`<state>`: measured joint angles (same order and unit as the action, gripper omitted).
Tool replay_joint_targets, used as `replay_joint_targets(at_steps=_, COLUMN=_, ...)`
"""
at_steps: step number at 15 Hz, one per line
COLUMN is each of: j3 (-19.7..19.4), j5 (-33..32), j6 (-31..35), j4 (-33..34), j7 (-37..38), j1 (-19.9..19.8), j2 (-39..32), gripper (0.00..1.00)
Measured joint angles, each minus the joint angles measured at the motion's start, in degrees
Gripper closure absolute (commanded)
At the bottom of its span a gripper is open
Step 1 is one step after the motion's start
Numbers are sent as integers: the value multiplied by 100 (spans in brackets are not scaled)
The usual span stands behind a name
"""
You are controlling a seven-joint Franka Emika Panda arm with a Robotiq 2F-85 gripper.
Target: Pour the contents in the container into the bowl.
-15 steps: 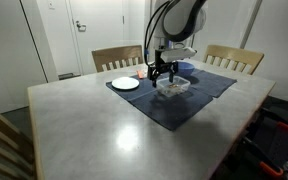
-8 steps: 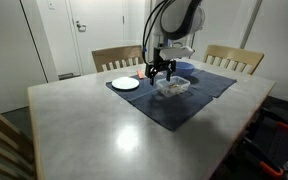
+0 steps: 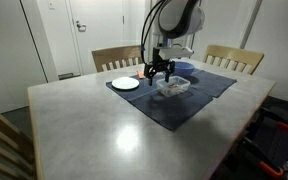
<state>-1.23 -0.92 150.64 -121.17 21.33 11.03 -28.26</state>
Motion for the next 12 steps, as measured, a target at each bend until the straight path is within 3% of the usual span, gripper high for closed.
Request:
replay_joint_targets(at_steps=10, j3=49, j5=109, j6=2, j4=69, j7=40, j1=77, j2=-212, gripper=0)
replay_joint_targets(at_steps=11, j3=57, j5=150, j6=3, j4=69, j7=40, j1=77, j2=-249, gripper=10)
replay_joint_targets(at_steps=12, j3=62, j5=176, j6=4, j4=69, j7=41, j1=77, j2=-279, gripper=28)
